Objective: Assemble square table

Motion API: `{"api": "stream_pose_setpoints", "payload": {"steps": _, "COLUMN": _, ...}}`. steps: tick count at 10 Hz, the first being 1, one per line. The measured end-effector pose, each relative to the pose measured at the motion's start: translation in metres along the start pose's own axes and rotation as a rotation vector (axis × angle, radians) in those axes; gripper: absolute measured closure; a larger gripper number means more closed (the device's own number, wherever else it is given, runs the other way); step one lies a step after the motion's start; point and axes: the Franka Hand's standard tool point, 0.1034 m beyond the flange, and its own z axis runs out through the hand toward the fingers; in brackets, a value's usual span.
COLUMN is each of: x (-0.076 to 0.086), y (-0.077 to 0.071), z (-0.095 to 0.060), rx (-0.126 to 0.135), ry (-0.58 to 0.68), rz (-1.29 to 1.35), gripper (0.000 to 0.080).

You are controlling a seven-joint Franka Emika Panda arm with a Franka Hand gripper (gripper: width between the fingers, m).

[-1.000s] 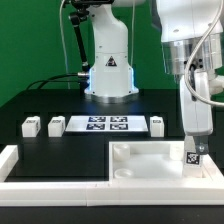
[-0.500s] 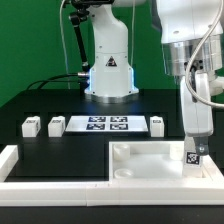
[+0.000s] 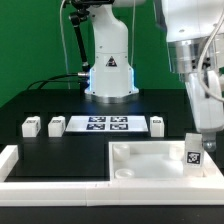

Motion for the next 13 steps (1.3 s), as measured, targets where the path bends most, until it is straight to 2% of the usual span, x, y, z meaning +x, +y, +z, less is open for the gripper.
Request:
{"api": "stream_pose_setpoints", "payload": {"steps": 1, "x": -0.003, "y": 0.005, "z": -0.002, "rx": 0.001, "ry": 0.000, "rz": -0.085, "gripper": 0.0151}}
{"api": "stream_pose_setpoints", "payload": {"steps": 8, "x": -0.002, "y": 0.006, "z": 0.000, "rx": -0.001, "ry": 0.002, "rz": -0.595, "gripper": 0.0151}}
{"api": "stream_pose_setpoints", "payload": {"steps": 12, "x": 0.029, "y": 0.056, "z": 0.010, "rx": -0.005, "ry": 0.048, "rz": -0.977, "gripper": 0.0151}}
{"api": "stream_pose_setpoints", "payload": {"steps": 13, "x": 0.028, "y": 0.068, "z": 0.010, "rx": -0.007, "ry": 0.063, "rz": -1.051, "gripper": 0.0151}}
